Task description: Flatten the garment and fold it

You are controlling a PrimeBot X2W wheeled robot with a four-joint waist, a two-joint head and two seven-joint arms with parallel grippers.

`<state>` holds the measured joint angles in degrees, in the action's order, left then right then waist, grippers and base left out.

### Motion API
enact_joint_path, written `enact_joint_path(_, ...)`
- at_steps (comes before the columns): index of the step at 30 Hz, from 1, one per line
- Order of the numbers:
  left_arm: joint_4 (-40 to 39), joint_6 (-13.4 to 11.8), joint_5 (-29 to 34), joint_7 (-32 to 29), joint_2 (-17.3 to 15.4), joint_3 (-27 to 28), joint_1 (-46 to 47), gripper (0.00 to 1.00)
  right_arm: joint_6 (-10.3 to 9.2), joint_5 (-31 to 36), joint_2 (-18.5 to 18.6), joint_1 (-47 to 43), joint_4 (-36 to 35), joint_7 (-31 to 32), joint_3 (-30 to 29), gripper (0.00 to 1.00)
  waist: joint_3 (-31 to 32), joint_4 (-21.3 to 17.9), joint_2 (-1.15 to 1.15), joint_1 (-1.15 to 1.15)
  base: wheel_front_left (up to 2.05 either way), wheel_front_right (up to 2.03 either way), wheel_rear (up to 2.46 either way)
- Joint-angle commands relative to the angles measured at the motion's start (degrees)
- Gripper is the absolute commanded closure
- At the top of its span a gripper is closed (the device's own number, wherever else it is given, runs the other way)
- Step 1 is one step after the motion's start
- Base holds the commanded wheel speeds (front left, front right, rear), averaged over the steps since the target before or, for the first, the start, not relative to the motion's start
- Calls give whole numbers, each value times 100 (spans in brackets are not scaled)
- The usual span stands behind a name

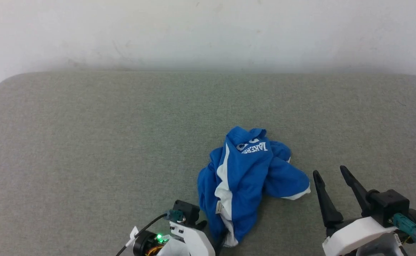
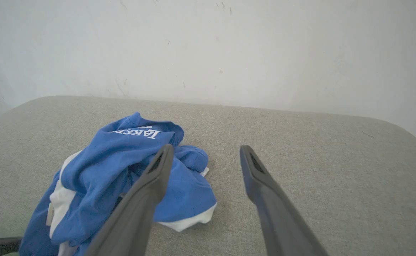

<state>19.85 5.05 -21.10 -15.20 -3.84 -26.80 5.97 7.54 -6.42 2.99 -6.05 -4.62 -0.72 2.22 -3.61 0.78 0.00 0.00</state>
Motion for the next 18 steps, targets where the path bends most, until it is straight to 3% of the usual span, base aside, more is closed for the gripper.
enact_joint_path(1, 109, 21, -9, -97, 10, -30, 110, 0, -5, -33, -12, 89, 17, -32, 9, 0, -57, -81, 0, 0, 0, 0, 0)
enact_joint_path(7, 779, -21, -39, -1049, 3, -244, 326, 0, -5, -82, -12, 124, 97, -79, 26, 0, -104, -212, 0, 0, 0, 0, 0)
enact_joint_path(8, 773, 1, -81, -1108, 1, -256, 334, 24, -5, -88, -12, 125, 110, -88, 22, 0, -108, -223, 0, 0, 0, 0, 0)
enact_joint_path(9, 733, 13, -97, -1110, -20, -255, 345, 91, -5, -92, -12, 128, 122, -95, 19, 0, -111, -233, 0, 0, 0, 0, 0)
enact_joint_path(10, 669, 9, -95, -1070, -58, -237, 350, 100, -5, -97, -12, 131, 134, -100, 15, 0, -108, -239, 0, 0, 0, 0, 0)
enact_joint_path(13, 289, -143, -110, -783, -199, -34, 297, 100, -5, -115, -12, 128, 167, -118, -2, 0, -92, -244, 0, 0, 0, 0, 0)
enact_joint_path(18, -727, -653, -135, -522, -656, 540, -67, 100, -5, -141, -12, 91, 200, -152, -73, 0, -58, -170, 0, 0, 0, 0, 0)
